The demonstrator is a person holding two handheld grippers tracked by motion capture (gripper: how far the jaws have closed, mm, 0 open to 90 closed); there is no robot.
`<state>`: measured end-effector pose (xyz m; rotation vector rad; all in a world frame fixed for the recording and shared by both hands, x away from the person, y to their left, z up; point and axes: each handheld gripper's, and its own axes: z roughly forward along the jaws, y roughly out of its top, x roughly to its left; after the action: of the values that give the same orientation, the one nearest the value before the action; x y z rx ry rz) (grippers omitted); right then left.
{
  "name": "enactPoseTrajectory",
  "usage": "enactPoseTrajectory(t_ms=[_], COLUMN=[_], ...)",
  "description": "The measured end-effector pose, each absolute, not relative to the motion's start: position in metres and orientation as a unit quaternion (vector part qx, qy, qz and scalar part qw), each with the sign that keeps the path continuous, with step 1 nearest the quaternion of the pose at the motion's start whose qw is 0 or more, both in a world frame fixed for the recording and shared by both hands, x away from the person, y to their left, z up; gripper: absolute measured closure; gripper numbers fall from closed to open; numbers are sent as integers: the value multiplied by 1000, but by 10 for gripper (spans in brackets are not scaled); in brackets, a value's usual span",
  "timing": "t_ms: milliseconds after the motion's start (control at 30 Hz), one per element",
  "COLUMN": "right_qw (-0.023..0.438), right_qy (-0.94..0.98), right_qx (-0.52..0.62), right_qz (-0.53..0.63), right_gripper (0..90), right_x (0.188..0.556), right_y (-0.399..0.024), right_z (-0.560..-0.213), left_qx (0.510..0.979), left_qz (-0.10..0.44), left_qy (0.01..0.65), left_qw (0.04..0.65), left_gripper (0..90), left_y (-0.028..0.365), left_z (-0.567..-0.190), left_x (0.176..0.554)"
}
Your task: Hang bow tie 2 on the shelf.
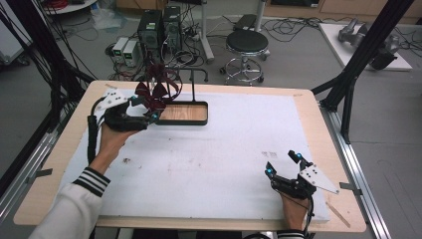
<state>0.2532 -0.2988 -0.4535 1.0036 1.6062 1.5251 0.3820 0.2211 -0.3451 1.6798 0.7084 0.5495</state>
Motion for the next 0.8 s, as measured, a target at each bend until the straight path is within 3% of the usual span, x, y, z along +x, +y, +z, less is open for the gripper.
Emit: enactPoseTrajectory(t_ms=[267, 800], right_qw=[351, 356], right_qy=[620, 619], right_qx=[386, 387], right_qz=[586, 583], right_gripper=[97, 97], right_x=[253, 252], right_y=[-298, -297], right_z=[-454, -454], left_qx=[714, 665], left_qz=[222, 270], left_qy=[248, 285], left_qw=[616, 635], left_gripper=[158, 153], left_y=[268, 310], left_z=[-376, -444], left_x=[332, 282])
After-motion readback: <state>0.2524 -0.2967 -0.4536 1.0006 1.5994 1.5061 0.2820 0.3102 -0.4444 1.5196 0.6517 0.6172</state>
